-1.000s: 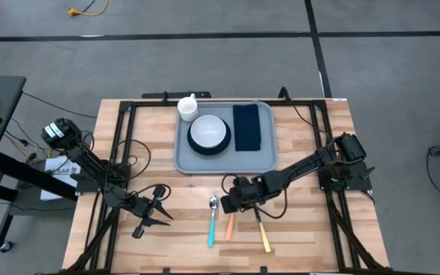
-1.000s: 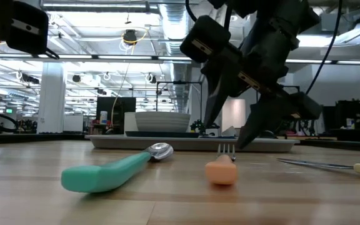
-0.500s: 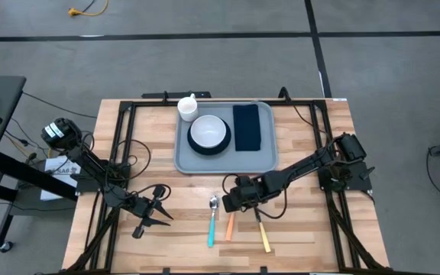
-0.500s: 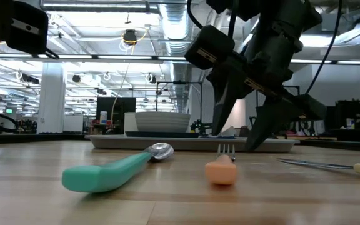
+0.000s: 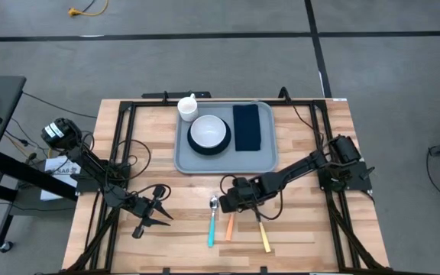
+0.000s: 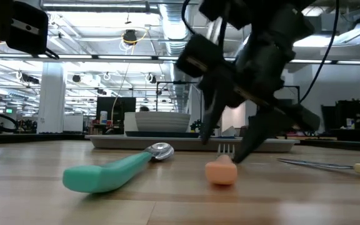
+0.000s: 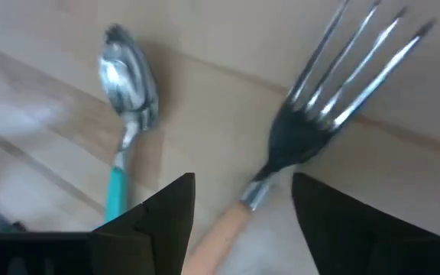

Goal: Set up tray
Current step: Put the orange fork on the blue napkin to the right of the green plate

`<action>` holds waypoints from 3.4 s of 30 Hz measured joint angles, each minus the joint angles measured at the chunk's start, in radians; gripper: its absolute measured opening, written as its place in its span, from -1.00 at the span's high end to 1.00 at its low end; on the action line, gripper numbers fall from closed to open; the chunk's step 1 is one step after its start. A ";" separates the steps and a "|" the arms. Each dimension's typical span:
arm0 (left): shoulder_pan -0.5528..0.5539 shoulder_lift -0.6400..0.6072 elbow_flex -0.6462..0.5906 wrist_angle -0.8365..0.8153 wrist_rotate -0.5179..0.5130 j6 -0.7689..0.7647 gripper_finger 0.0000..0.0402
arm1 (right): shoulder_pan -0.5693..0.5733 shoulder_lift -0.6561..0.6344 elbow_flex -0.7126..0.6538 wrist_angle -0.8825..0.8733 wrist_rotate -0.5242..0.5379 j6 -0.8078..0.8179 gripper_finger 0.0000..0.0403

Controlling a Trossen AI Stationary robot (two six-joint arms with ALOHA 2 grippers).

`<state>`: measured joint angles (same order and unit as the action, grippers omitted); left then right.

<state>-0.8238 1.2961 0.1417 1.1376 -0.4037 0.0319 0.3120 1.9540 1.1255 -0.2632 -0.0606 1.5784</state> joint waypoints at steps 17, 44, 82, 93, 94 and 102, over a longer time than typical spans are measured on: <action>0.000 0.000 0.000 -0.003 0.004 -0.001 0.57 | -0.013 0.036 0.029 -0.067 -0.050 -0.034 0.06; 0.000 0.000 0.000 -0.004 0.005 -0.002 0.57 | -0.033 0.037 0.026 -0.093 -0.073 -0.077 0.58; 0.000 0.000 0.000 -0.007 0.005 -0.002 0.57 | -0.100 0.044 0.214 -0.570 -0.051 -0.252 0.99; 0.000 0.000 0.000 -0.006 0.005 -0.002 0.57 | -0.099 0.047 0.217 -0.567 -0.065 -0.270 0.99; 0.000 0.000 0.000 -0.006 0.005 -0.002 0.57 | -0.099 0.047 0.217 -0.566 -0.065 -0.270 0.99; 0.000 0.000 0.000 -0.006 0.005 -0.002 0.57 | -0.099 0.047 0.218 -0.563 -0.068 -0.271 0.99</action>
<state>-0.8241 1.2961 0.1417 1.1311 -0.3988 0.0303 0.2131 2.0010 1.3434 -0.8257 -0.1287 1.3075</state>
